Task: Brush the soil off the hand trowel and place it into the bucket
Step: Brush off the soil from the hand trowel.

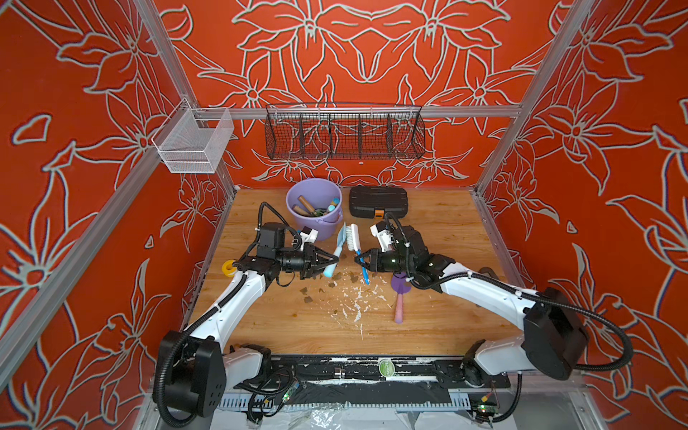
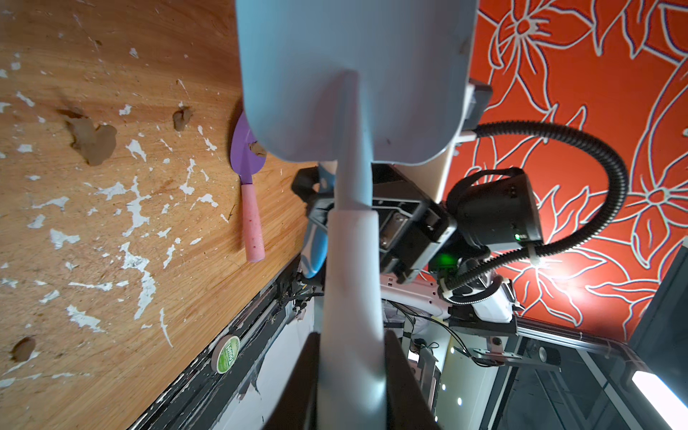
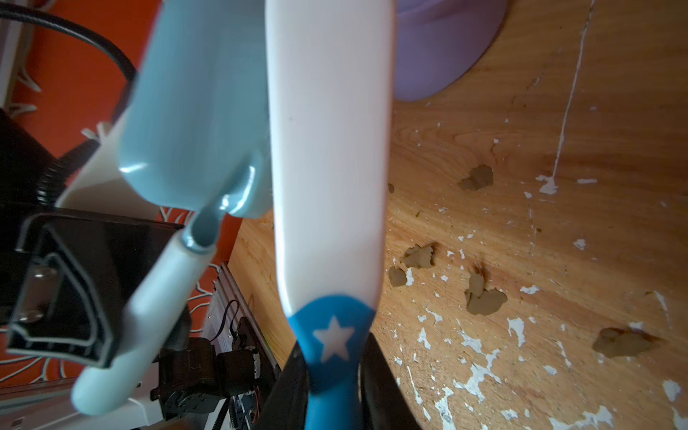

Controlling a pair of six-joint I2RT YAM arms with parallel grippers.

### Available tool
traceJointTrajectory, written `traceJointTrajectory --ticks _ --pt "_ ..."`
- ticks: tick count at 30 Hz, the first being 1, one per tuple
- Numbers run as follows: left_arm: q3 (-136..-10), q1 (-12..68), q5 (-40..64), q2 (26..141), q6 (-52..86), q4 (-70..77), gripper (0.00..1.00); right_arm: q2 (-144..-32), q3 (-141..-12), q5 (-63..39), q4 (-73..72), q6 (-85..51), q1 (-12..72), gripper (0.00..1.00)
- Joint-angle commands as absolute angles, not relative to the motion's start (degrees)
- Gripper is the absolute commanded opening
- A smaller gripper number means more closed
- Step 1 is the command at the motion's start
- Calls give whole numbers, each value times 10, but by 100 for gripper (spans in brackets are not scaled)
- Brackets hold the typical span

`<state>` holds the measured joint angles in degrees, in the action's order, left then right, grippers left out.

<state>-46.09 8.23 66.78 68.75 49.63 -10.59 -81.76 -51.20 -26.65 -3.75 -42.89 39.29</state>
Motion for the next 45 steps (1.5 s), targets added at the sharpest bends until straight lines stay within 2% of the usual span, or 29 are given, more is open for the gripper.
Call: traceJointTrajectory --ticks 1,9,15,23,29,31,34,38,45 --pt "-468 80 692 674 498 -84 0 -823 -507 -260 -31 -430 397 0" --pt "-477 80 688 684 474 -115 0 -767 -523 -201 61 -392 392 0" --pt "-472 80 686 688 472 -113 0 -725 -527 -221 30 -394 393 0" --pt "-469 80 685 689 474 -109 0 -783 -531 -258 -30 -419 401 0" --pt "-490 80 678 691 449 -141 0 -787 -515 -220 23 -398 401 0" --pt "-529 80 639 701 399 -224 0 -781 -512 -211 37 -395 401 0" --pt "-623 81 496 708 335 -373 0 -766 -515 -193 61 -389 400 0" --pt "-726 80 387 737 312 -437 0 -756 -519 -171 75 -383 400 0" --pt "-878 80 288 850 281 -495 0 -755 -540 -168 103 -367 399 0"
